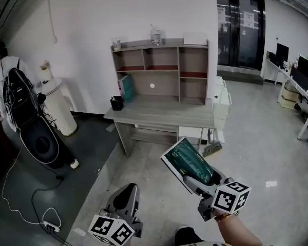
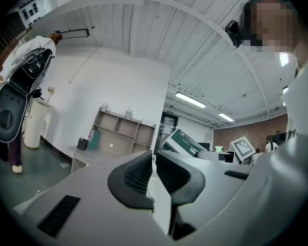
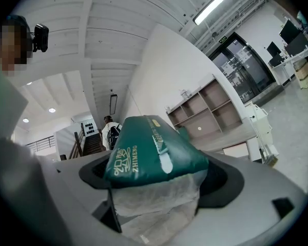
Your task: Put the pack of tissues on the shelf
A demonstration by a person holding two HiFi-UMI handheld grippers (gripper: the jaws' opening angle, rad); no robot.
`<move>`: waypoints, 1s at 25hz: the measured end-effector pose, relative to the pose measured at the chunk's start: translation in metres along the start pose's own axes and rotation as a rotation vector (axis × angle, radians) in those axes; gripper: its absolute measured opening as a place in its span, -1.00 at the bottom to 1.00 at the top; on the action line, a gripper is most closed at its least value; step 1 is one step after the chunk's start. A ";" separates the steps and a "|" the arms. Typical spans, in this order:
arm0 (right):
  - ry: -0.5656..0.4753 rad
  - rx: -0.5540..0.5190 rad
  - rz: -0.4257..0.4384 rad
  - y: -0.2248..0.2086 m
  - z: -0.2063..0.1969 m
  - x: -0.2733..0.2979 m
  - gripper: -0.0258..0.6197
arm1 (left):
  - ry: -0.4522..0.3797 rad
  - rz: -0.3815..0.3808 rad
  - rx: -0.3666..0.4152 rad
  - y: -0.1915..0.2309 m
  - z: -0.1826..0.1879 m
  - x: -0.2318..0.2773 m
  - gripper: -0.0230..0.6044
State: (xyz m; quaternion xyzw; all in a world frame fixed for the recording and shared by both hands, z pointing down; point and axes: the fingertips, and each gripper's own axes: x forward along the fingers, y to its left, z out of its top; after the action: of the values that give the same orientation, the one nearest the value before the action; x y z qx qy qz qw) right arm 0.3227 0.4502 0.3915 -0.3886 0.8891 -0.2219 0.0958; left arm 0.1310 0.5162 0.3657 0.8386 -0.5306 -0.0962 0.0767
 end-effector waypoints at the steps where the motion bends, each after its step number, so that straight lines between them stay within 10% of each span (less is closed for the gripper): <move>1: 0.005 -0.002 -0.001 -0.001 0.000 0.005 0.54 | 0.002 -0.001 -0.006 0.004 -0.001 0.004 -0.81; 25: 0.040 -0.062 0.066 -0.080 0.063 0.208 0.52 | -0.066 0.051 0.005 0.137 0.034 0.163 -0.81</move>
State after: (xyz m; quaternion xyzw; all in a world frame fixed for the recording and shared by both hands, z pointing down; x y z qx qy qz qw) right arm 0.2551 0.2291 0.3741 -0.3575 0.9096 -0.1986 0.0731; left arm 0.0706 0.3094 0.3509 0.8213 -0.5544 -0.1206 0.0596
